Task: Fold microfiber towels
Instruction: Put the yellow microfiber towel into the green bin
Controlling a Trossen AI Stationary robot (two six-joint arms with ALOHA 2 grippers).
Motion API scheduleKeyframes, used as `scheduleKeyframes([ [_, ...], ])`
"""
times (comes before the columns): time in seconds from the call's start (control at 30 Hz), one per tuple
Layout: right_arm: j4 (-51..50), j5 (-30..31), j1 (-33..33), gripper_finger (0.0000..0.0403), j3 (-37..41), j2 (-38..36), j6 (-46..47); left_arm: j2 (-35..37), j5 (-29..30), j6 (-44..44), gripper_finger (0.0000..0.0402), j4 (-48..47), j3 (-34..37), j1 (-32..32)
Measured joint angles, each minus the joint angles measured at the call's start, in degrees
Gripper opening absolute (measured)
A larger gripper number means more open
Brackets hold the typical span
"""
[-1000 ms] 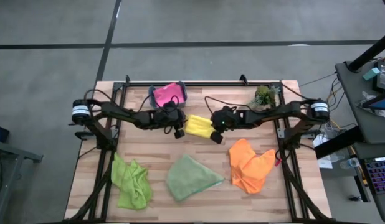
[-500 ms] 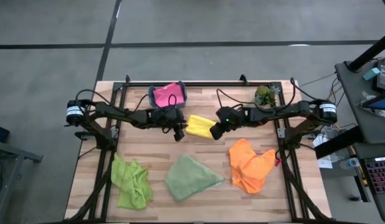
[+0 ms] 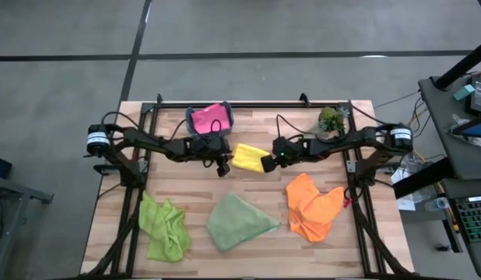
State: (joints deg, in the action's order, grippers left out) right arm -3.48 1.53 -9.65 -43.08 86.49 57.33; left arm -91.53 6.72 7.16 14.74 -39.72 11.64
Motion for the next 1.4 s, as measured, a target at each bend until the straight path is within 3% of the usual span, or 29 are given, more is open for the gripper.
scheduleKeyframes([
  [0.23,6.67,-0.02,0.02,0.0354,0.08,4.68,1.39,-6.45,-0.02,-0.03,0.0095,6.68,-0.02,0.07],
  [0.77,25.62,-0.44,0.02,0.0348,0.10,12.16,1.61,-10.70,0.04,1.46,0.0095,7.78,-0.42,0.28],
  [1.0,29.34,0.37,0.14,0.0295,0.10,13.91,1.16,-10.70,0.02,1.46,0.0095,7.66,-0.37,0.28],
  [1.4,29.40,1.34,0.44,0.0129,0.18,13.83,-0.70,-10.74,0.02,1.46,0.0095,7.49,-0.31,0.28],
])
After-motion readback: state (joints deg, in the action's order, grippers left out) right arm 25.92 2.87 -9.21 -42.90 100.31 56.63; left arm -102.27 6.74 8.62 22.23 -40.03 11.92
